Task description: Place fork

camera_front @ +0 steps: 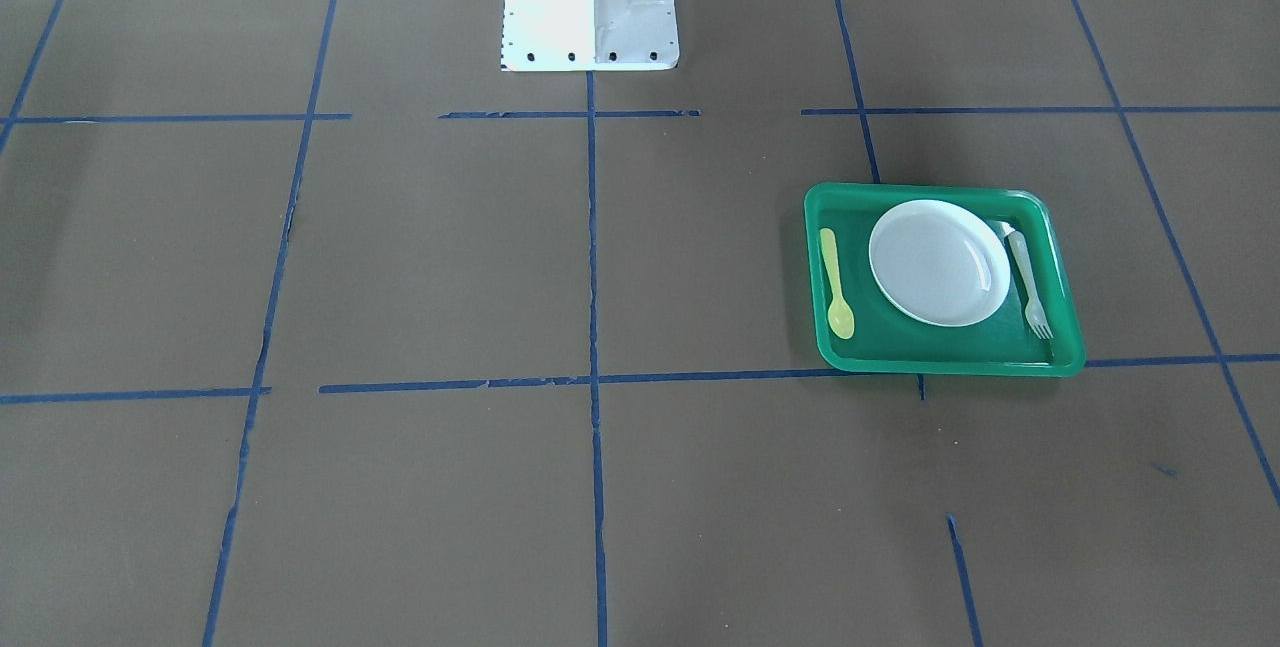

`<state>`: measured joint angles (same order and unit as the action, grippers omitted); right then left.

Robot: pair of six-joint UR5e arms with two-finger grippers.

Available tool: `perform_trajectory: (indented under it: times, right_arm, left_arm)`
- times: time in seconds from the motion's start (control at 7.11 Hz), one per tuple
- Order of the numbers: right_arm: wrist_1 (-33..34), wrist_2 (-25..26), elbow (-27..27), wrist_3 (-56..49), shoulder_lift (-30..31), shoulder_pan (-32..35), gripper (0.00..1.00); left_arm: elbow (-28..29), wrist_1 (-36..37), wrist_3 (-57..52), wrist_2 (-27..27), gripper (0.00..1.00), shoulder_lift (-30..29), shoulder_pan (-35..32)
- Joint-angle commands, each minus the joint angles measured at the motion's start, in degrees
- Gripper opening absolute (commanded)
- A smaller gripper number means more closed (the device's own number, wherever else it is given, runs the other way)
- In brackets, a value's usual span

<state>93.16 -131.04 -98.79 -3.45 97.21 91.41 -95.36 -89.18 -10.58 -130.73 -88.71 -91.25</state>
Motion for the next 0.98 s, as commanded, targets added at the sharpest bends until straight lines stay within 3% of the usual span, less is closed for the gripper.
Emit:
perform_trajectory:
  times: [0.0, 0.84]
  right_arm:
    - [0.0, 0.0, -0.1, 0.0, 0.0, 0.0, 1.00]
    - [0.0, 0.0, 0.0, -0.1, 0.0, 0.0, 1.00]
  left_arm:
    - [0.3, 0.8, -1.6, -0.1, 1.00, 2.9, -1.3]
    - [0.7, 1.1, -1.5, -0.2, 1.00, 2.8, -1.7]
